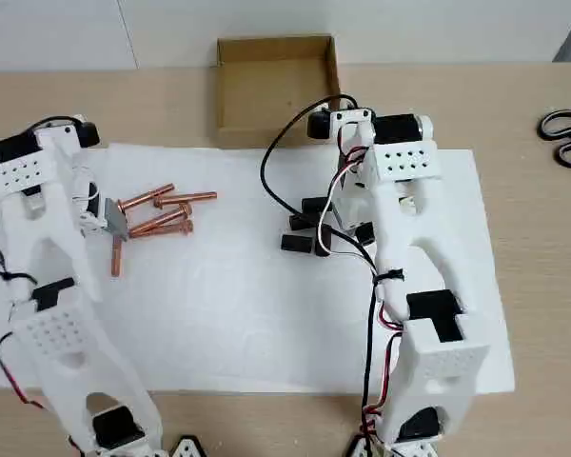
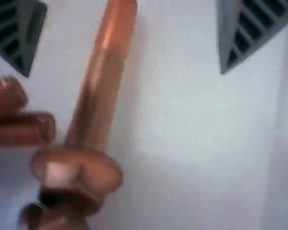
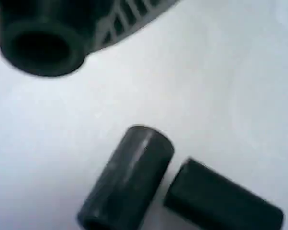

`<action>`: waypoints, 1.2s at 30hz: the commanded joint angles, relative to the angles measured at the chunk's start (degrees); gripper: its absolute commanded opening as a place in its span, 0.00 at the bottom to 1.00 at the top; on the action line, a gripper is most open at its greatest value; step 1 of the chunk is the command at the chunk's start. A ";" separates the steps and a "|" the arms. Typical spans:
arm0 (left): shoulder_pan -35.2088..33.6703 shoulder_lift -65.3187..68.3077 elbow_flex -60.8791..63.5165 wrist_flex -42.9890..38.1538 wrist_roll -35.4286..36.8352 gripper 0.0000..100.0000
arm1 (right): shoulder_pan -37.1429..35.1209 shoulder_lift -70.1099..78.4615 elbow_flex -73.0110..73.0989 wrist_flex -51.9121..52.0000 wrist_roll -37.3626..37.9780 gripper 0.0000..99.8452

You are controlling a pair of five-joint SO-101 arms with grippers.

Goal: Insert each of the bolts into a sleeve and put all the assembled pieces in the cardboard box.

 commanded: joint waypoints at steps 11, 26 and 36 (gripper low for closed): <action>-0.18 11.52 -14.20 0.62 -0.26 0.24 | 0.40 -3.74 -2.46 0.84 -0.35 0.00; 1.67 13.63 -14.73 1.14 -0.09 0.00 | 0.13 -3.74 -2.46 0.84 -0.62 0.00; 4.22 12.84 -14.90 1.23 1.67 0.00 | 0.31 -4.00 -2.46 0.92 -0.62 0.00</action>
